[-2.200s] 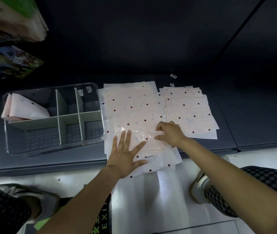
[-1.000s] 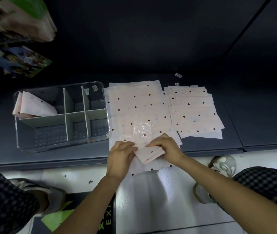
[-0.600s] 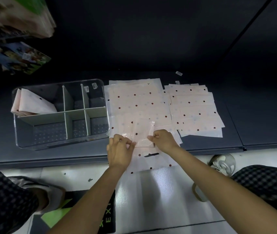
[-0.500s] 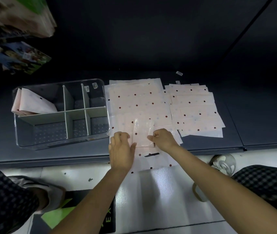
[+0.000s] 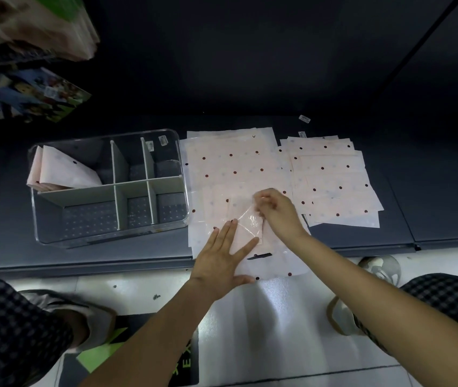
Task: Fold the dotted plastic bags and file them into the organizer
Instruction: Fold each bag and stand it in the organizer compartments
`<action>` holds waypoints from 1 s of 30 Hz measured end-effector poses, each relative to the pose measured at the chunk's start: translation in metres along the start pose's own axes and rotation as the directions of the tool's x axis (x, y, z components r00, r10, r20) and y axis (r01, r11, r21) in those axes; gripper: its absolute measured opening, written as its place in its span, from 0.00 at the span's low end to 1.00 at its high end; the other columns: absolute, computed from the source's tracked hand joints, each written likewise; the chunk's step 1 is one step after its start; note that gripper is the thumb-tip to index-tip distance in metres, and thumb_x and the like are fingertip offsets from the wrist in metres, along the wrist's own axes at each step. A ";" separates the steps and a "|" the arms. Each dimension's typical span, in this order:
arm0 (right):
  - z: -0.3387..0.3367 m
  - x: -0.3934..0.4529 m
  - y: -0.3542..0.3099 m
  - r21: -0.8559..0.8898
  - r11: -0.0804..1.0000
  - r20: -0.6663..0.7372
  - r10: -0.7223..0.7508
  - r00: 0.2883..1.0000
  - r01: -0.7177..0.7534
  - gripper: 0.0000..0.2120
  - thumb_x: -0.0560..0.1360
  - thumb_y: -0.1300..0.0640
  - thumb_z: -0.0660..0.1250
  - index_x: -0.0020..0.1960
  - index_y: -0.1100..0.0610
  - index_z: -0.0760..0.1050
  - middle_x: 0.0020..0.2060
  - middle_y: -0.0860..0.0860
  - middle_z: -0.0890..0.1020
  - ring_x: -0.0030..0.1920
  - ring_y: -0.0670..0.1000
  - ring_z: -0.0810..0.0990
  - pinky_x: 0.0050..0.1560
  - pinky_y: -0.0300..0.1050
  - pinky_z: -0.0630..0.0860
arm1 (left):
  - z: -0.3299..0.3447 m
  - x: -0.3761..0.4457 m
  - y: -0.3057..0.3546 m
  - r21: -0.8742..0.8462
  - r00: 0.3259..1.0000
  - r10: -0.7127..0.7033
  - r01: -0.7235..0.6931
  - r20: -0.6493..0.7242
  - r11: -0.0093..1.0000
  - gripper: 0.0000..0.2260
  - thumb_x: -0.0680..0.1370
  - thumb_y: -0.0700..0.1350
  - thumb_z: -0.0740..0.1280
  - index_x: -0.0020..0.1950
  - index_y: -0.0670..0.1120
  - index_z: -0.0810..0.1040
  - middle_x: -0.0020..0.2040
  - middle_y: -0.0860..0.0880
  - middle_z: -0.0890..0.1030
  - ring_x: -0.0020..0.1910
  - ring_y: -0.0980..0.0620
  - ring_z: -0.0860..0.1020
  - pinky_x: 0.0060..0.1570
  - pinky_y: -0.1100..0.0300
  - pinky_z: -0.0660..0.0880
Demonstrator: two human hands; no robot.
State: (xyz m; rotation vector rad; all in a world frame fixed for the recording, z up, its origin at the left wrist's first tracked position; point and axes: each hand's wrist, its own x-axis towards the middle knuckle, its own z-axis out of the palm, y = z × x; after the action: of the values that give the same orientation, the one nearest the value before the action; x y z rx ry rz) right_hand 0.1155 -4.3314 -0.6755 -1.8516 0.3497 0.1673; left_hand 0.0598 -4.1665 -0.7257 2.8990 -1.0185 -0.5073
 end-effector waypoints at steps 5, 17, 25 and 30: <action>0.019 0.018 -0.004 0.254 0.899 0.441 0.221 0.870 -0.357 0.13 0.81 0.62 0.57 0.61 0.66 0.73 0.53 0.60 0.80 0.55 0.56 0.79 0.60 0.44 0.74 | 0.000 -0.001 0.001 -0.031 1.000 0.000 0.001 0.002 1.000 0.36 0.74 0.71 0.48 0.71 0.62 0.29 0.70 0.42 0.25 0.69 0.46 0.25 0.73 0.50 0.33; 0.006 0.059 -0.007 -0.557 0.796 0.352 -0.031 0.936 0.236 0.15 0.71 0.58 0.72 0.56 0.58 0.75 0.52 0.52 0.77 0.51 0.48 0.75 0.55 0.39 0.72 | 0.001 -0.001 -0.003 -0.065 1.000 0.004 -0.004 0.000 0.998 0.36 0.74 0.71 0.50 0.73 0.62 0.32 0.72 0.43 0.26 0.71 0.46 0.25 0.72 0.50 0.32; 0.006 0.069 -0.023 -0.808 0.539 0.411 0.230 0.882 0.236 0.13 0.73 0.50 0.69 0.41 0.56 0.68 0.42 0.50 0.72 0.43 0.51 0.71 0.42 0.43 0.66 | -0.004 0.000 -0.008 -0.242 0.999 0.000 -0.008 -0.033 0.970 0.32 0.74 0.70 0.52 0.75 0.64 0.45 0.76 0.48 0.32 0.73 0.51 0.30 0.74 0.53 0.34; -0.017 0.051 -0.043 -0.500 0.862 0.429 0.163 0.889 0.084 0.11 0.75 0.57 0.68 0.39 0.59 0.68 0.36 0.52 0.67 0.36 0.50 0.66 0.37 0.42 0.61 | -0.033 -0.012 -0.012 -0.748 0.857 -0.391 0.009 -0.336 0.664 0.27 0.74 0.54 0.69 0.72 0.54 0.66 0.74 0.53 0.61 0.73 0.54 0.57 0.69 0.59 0.60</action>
State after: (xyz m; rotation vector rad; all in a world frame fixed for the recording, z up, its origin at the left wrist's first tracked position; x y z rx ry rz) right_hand 0.1769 -4.3435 -0.6460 -2.2442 0.0017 0.7821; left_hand 0.0685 -4.1526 -0.6927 2.2103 -0.2838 -0.1197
